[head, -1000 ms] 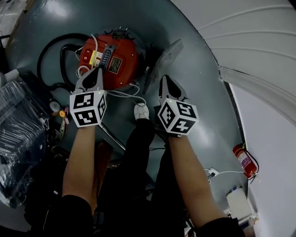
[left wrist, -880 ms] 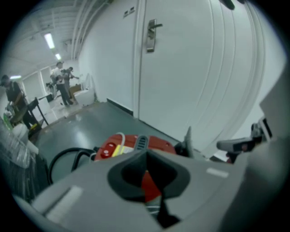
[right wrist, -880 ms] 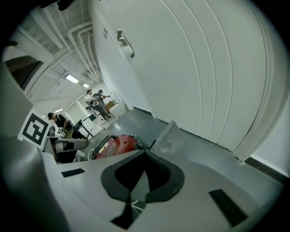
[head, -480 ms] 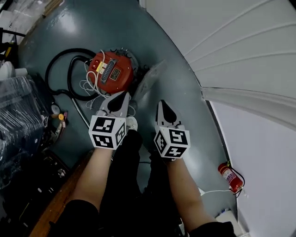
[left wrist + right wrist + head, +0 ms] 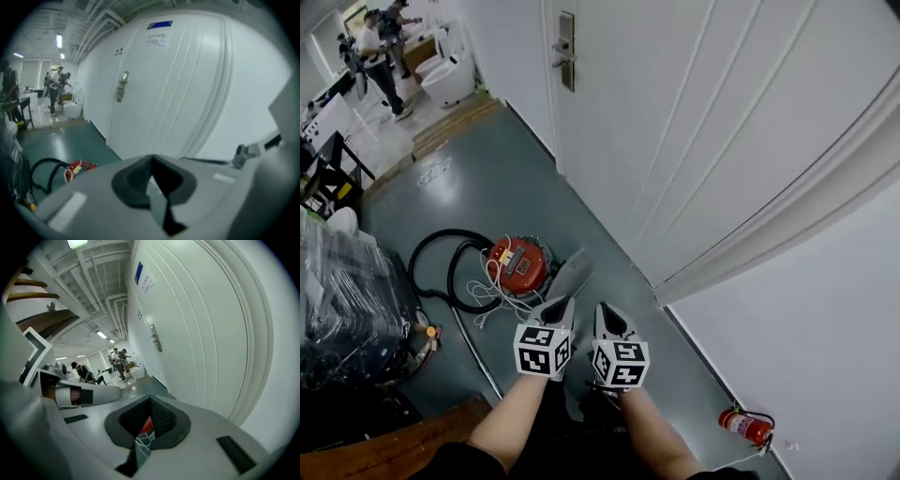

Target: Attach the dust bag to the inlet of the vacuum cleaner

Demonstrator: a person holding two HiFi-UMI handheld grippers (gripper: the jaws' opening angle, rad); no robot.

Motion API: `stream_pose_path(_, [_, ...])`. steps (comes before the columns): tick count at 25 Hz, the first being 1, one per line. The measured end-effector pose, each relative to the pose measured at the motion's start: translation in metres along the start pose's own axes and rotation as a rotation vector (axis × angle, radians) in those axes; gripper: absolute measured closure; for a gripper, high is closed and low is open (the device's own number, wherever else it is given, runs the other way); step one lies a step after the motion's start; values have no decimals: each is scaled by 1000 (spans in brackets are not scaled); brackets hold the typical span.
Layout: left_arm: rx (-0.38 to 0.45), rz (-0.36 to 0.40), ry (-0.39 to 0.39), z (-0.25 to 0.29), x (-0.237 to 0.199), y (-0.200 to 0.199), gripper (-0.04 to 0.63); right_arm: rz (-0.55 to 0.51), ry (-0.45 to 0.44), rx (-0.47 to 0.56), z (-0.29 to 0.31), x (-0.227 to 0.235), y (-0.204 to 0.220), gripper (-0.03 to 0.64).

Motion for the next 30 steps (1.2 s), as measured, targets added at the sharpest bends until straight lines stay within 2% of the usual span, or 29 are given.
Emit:
stream_pose_path(7, [85,38,29,-66,67,-56,595,-110,-5,156,-79,-25,-92,620])
stream_pose_path(11, [193,87,13,-89,84,-104,595,-186,-14,260,-109,-32,-148,620])
stream_pose_path(15, [297,83,5,-109,94,-145,597,-228,-26,343,-130,-39,-190,620])
stream_pose_path(20, [352,114,-12,-118,93,-171,595,-209,-46,375,-130,-47,-211,620])
stream_pose_path(25, [317,85,-6,-108,77,-175,595,-192,-41,349,-113,-49,-211,620])
stream_pose_path(30, [304,113,5,-107,68,-174,595,-180,-28,305,-100,-52,-200,620])
Point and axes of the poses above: the fingertips, and each gripper's own axes: z forward along the fingers, x to its right, y out of its underside, the point moved 10 cm from there along -z, backward along the fingers
